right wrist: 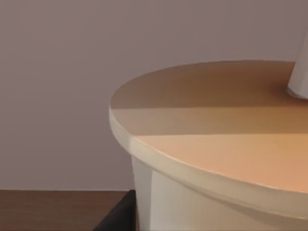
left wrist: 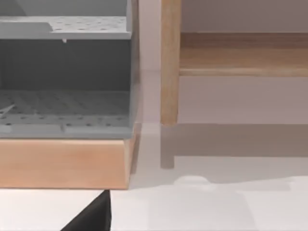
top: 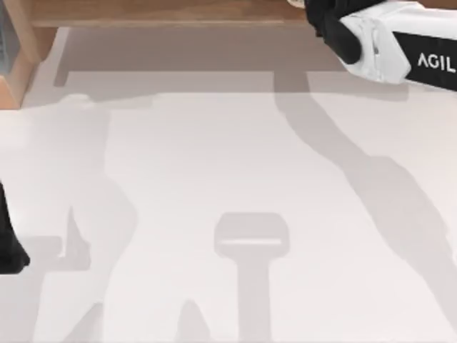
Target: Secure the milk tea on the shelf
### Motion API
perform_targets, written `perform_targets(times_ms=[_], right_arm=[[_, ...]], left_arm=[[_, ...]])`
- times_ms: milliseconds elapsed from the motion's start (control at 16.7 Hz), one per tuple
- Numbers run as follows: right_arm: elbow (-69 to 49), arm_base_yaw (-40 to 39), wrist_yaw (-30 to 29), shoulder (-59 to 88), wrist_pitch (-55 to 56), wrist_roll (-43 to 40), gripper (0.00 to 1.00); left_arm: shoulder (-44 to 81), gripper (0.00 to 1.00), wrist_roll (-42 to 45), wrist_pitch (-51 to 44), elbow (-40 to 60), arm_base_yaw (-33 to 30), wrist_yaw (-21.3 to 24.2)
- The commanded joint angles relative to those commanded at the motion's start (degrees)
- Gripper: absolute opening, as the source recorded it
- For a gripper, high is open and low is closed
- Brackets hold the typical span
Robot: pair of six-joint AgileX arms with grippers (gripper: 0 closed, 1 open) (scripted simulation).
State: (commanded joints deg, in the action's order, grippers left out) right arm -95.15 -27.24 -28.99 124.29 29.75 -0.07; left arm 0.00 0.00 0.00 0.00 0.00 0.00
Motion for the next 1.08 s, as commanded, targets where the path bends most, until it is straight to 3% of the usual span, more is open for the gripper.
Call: perform_targets(times_ms=[240, 1020, 1080], right_arm=[[0.0, 0.0, 0.0, 0.0, 0.0, 0.0, 0.0], [0.0, 0.0, 0.0, 0.0, 0.0, 0.0, 0.98], [0.0, 0.0, 0.0, 0.0, 0.0, 0.0, 1.0]], left_arm=[[0.0, 1.0, 0.0, 0.0, 0.0, 0.0, 0.0], [0.0, 1.0, 0.0, 0.0, 0.0, 0.0, 0.0], [0.0, 1.0, 0.0, 0.0, 0.0, 0.0, 0.0]])
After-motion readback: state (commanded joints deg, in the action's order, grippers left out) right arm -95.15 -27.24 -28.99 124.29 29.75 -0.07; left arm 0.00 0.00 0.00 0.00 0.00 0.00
